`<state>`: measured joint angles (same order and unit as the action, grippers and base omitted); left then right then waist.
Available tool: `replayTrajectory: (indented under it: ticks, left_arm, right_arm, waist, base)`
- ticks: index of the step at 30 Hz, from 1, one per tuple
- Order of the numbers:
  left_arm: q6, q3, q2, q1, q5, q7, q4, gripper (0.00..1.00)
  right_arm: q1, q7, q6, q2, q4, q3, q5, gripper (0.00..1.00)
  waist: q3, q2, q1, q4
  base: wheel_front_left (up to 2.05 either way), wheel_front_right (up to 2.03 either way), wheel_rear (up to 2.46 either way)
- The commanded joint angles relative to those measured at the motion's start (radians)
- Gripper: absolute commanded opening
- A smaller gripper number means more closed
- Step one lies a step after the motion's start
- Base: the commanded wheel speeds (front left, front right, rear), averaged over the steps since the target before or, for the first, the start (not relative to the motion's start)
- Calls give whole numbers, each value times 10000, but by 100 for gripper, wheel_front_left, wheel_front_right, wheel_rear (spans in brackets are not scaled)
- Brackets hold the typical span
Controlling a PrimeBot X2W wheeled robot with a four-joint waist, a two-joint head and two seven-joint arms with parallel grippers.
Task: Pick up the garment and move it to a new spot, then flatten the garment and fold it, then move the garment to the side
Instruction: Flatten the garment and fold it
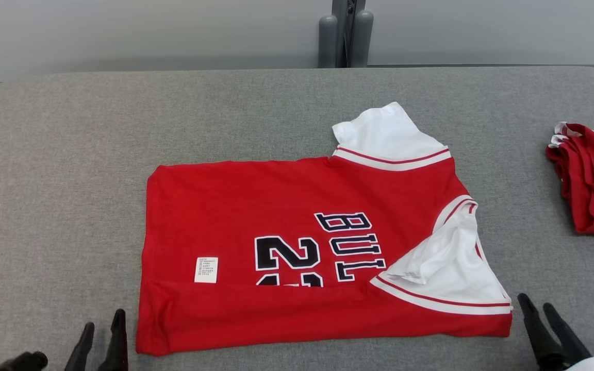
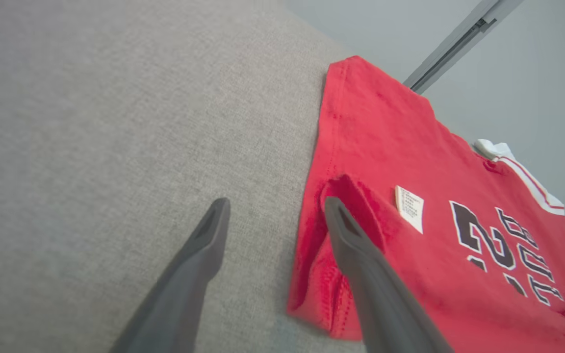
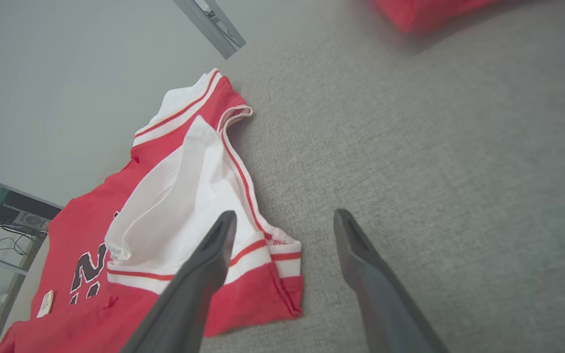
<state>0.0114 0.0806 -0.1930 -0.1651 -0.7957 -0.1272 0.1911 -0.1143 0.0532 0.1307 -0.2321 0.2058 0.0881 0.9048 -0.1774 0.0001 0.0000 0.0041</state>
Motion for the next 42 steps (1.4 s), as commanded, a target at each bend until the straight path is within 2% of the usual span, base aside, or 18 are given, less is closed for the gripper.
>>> replayTrajectory:
  ticks: [1, 9, 18, 26, 38, 39, 41, 42]
  left_arm:
    - [77, -51, -326, 416, 219, 136, -265, 100]
    - [6, 554, -1119, 2161, 955, 1111, -411, 100]
    - [-332, 1531, -1376, 4956, 1633, 2353, 1408, 100]
    - [-377, 1700, -1486, 6692, 2011, 2277, 3554, 100]
    - [-886, 2188, -1391, 8032, 2305, 1906, 5625, 100]
    - [-897, 2228, -1378, 8114, 2324, 1915, 5751, 99]
    - [-972, 2328, -1355, 8268, 2321, 1982, 5995, 76]
    - [-980, 2364, -1344, 8356, 2321, 2048, 6120, 74]
  right_arm:
    - [158, -96, 1, -195, -243, -189, -223, 100]
    - [1006, -676, 1, -446, -866, -331, -836, 100]
    - [2096, -1398, 1, -490, -1415, -70, -1359, 100]
    - [2858, -1722, 1, -531, -1631, 312, -1492, 100]
    - [3531, -1895, 1, -829, -1520, 777, -1514, 100]
    - [3602, -1927, 1, -859, -1520, 849, -1508, 100]
    - [3783, -1973, 1, -926, -1526, 981, -1503, 100]
    - [3876, -2029, 1, -963, -1526, 1046, -1502, 100]
  waist:
    - [-16, -1, 0, -54]
    - [-141, -1, 0, -96]
    - [-575, -1, 0, -393]
    - [-1082, -1, 0, -766]
    - [-1407, -1, 0, -950]
    - [-1425, -1, 0, -957]
    - [-1470, -1, 0, -969]
    - [-1502, -1, 0, -974]
  base:
    - [0, 0, 0]
    - [0, 0, 0]
    - [0, 0, 0]
    - [0, 0, 0]
    - [0, 0, 0]
    - [0, 0, 0]
    - [0, 0, 0]
    - [0, 0, 0]
